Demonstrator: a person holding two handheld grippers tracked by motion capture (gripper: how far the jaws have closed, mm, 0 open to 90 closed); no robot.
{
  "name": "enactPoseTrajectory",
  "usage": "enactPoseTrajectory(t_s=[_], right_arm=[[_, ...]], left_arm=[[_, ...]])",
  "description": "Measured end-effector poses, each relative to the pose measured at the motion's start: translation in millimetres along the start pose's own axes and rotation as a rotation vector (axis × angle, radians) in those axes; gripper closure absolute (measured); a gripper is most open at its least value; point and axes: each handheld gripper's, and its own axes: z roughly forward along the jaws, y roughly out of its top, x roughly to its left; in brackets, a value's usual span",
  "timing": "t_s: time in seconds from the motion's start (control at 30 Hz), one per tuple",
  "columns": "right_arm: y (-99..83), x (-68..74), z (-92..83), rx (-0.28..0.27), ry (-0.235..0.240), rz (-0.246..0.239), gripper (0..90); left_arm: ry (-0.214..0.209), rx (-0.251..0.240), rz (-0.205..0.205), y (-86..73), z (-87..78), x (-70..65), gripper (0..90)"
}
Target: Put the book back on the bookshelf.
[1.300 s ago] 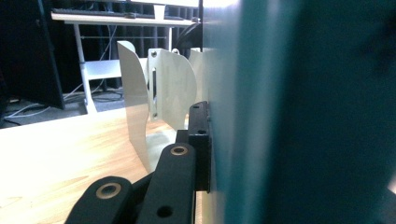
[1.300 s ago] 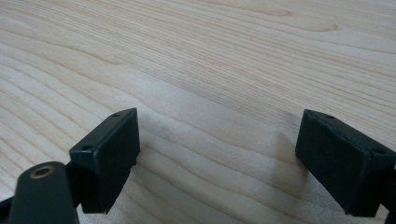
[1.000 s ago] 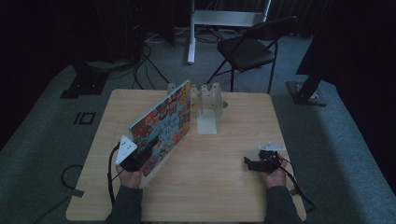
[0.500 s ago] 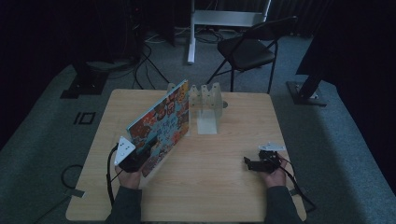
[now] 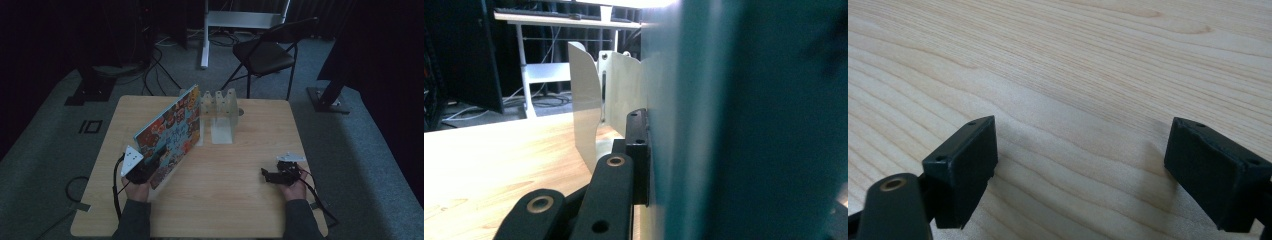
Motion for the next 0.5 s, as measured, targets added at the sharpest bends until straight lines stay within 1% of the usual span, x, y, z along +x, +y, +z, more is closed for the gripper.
enactPoseTrajectory(t_s=[0.27, 0.5], right_arm=[[0.0, 0.0, 0.0, 0.000, 0.000, 0.000, 13.3], [0.0, 0.0, 0.0, 0.000, 0.000, 0.000, 13.3]], left_arm=[[0.016, -0.003, -0.005, -0.3, 1.7, 0.1, 81.3], [0.020, -0.011, -0.008, -0.1, 2.9, 0.0, 81.3]])
